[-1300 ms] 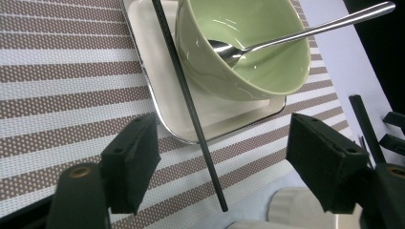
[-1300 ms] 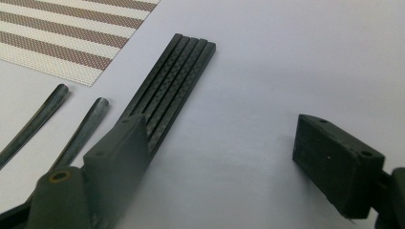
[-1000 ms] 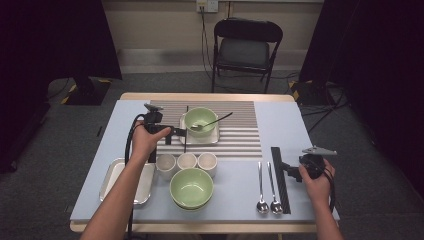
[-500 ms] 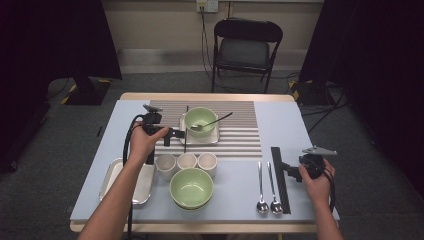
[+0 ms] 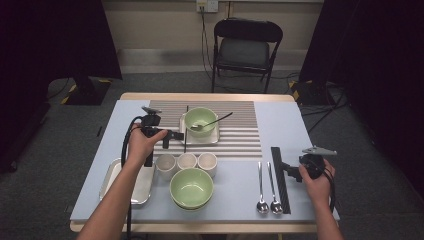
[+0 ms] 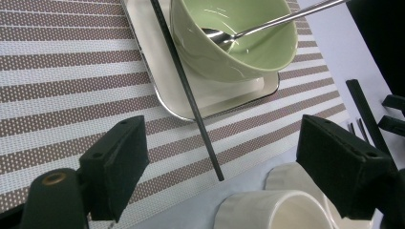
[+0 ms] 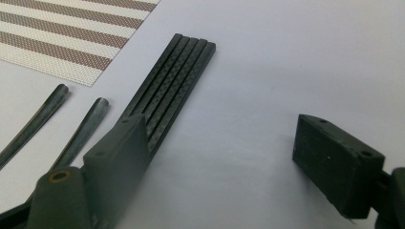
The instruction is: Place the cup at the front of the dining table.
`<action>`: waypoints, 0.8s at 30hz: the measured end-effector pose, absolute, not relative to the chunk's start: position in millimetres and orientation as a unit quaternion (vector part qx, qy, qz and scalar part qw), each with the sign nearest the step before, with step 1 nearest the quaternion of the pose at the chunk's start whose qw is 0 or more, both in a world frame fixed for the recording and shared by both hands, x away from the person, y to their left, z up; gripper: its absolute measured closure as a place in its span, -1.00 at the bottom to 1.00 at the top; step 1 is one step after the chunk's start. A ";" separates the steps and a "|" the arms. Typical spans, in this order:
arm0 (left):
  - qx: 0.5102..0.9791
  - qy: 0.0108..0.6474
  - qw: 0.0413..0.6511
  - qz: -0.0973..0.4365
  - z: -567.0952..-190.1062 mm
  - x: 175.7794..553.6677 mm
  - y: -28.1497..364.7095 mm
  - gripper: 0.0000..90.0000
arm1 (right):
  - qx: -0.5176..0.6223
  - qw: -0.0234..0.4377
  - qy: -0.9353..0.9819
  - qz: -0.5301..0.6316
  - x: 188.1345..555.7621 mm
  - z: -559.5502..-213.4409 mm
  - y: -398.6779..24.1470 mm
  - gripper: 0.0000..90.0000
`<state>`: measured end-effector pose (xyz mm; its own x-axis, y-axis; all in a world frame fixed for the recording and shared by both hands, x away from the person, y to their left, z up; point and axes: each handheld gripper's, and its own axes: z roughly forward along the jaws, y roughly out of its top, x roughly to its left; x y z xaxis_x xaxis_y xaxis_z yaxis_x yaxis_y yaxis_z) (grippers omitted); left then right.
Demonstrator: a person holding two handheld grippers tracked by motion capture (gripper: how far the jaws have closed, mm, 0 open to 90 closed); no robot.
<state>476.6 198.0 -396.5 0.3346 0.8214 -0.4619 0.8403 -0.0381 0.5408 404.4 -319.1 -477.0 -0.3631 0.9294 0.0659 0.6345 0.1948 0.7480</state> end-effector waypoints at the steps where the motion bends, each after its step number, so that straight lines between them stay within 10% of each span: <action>1: 0.722 0.576 0.383 -0.010 -396.9 476.3 199.0 -0.61 | 0.526 0.206 0.744 0.357 404.4 -477.0 -319.2 -0.58; 24: 0.733 0.563 0.381 -0.001 -392.8 466.0 204.1 -0.61 | 0.529 0.203 0.740 0.363 404.2 -476.0 -321.6 -0.57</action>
<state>466.0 204.1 -392.8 0.3656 0.8252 -0.4307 0.8266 -0.0750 0.5578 404.2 -321.6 -476.0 -0.3575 0.9301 0.0840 0.6357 0.1765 0.7515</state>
